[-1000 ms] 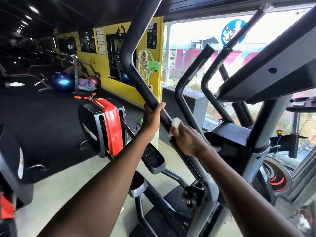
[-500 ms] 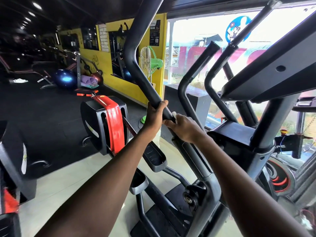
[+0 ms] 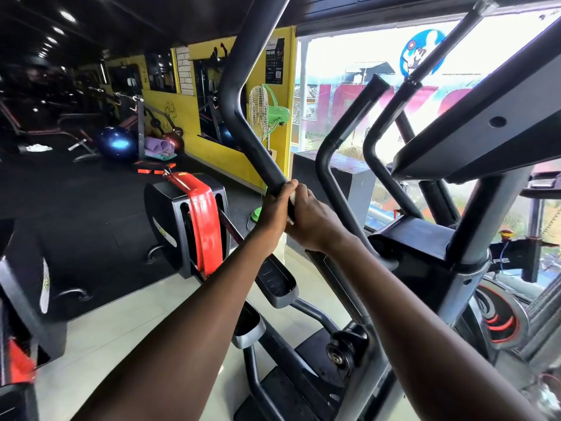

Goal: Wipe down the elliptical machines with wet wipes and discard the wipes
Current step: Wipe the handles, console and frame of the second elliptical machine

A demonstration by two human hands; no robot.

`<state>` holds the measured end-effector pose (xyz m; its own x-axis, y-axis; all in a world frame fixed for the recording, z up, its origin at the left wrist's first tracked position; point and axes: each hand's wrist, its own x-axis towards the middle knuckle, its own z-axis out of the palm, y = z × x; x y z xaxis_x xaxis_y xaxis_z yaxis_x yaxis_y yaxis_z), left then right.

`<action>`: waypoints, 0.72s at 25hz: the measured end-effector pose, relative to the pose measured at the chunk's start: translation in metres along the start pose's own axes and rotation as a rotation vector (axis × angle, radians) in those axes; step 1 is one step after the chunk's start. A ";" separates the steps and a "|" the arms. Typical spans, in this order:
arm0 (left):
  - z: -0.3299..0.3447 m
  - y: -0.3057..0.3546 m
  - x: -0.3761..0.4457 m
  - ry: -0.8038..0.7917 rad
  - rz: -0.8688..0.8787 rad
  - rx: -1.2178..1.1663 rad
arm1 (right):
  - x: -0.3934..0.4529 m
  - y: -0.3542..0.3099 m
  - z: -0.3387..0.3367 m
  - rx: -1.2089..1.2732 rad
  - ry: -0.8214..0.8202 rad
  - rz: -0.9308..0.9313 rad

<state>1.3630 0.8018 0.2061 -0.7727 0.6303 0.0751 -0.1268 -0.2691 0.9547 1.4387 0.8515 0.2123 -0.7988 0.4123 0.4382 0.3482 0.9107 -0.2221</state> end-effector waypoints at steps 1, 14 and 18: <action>-0.001 0.000 0.000 0.006 0.004 0.029 | 0.001 0.001 0.000 0.019 -0.008 -0.006; -0.009 -0.019 -0.007 0.040 -0.114 -0.091 | -0.038 0.031 0.003 0.296 0.308 0.067; -0.017 -0.022 -0.001 0.145 -0.099 -0.159 | -0.028 0.018 0.011 0.202 0.152 0.042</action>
<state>1.3562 0.7950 0.1798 -0.8313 0.5514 -0.0701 -0.2943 -0.3296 0.8971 1.4622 0.8560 0.1861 -0.6976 0.4623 0.5474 0.2617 0.8756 -0.4059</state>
